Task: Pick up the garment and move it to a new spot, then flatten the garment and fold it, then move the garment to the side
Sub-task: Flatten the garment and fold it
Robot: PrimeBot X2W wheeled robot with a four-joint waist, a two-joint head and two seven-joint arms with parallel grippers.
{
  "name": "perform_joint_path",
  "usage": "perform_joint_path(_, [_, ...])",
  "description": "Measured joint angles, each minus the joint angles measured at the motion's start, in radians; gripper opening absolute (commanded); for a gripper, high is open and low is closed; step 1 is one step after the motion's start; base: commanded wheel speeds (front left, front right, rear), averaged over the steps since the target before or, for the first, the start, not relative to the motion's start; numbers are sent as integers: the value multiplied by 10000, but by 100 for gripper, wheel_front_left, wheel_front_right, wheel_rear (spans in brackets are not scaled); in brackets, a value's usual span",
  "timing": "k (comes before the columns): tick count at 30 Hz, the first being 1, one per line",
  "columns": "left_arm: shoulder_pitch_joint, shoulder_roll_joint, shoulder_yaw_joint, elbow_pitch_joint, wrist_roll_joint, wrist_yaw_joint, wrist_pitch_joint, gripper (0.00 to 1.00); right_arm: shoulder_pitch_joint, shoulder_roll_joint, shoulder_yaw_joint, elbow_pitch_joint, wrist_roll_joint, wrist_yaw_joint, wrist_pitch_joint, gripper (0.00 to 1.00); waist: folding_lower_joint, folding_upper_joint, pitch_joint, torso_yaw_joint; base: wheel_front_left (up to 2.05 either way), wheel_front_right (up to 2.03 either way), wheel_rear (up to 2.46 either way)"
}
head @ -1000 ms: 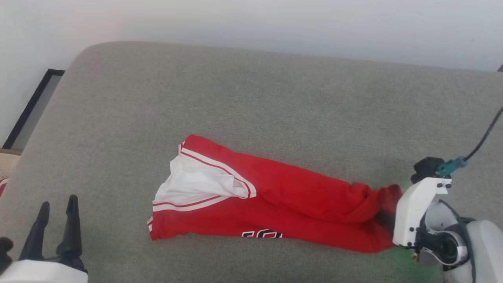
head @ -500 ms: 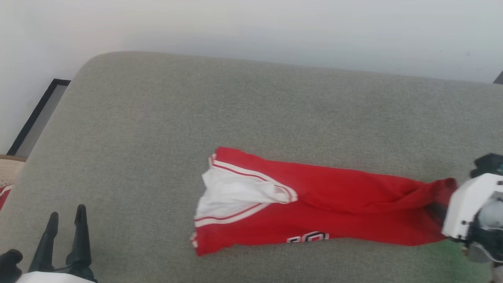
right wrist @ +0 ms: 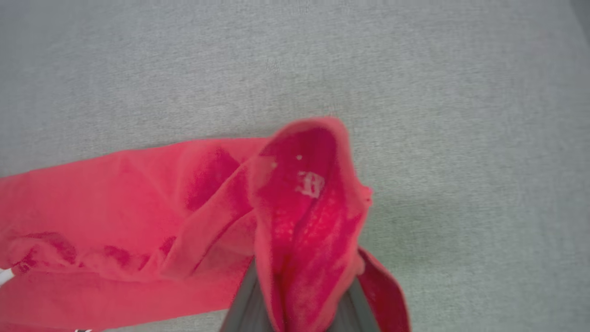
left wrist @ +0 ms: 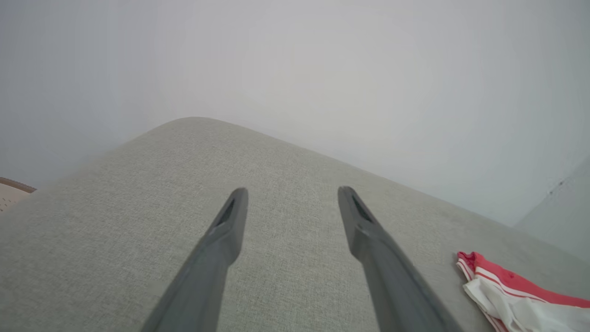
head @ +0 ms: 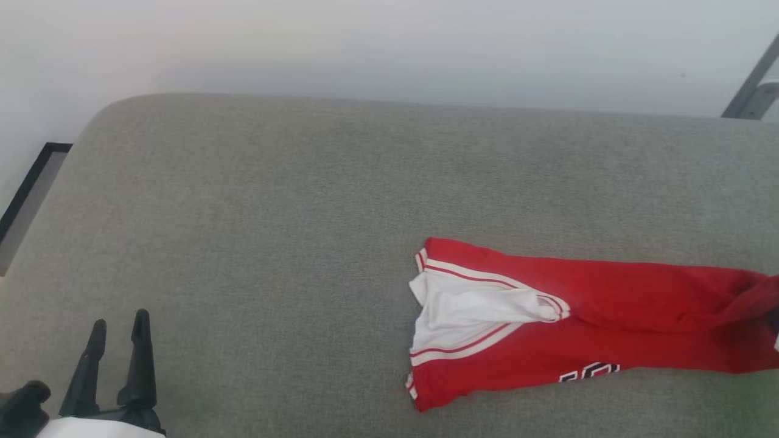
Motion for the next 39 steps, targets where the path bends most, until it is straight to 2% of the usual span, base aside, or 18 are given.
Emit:
perform_joint_path(10, [-2, -33, -140, -59, 71, -2, 0, 100, -322, -84, 224, 311, -326, 0, -23, 0, 0, 0, -131, -404, 0, 0, 0])
perform_joint_path(21, [144, -46, 8, -12, 598, -2, 0, 100, 159, 234, 1894, -1883, 1455, -2, 842, 0, 0, 0, -340, -386, 0, 0, 0])
perform_joint_path(27, [162, -42, -36, 6, 669, -2, 0, 100, 228, 742, 3070, -2702, 1636, -2, 1020, 0, 0, 0, -396, -127, 0, 0, 0])
perform_joint_path(32, [156, 4, -173, 52, 656, -2, 0, 100, -132, 1175, 4073, -2677, 1701, -2, 1009, 0, 0, 0, -402, 195, 0, 0, 0])
perform_joint_path(39, [-58, 77, -522, 174, 554, -2, 0, 100, -888, 1659, 5346, -1758, 1674, -2, 658, 0, 0, 0, -344, 735, 0, 0, 0])
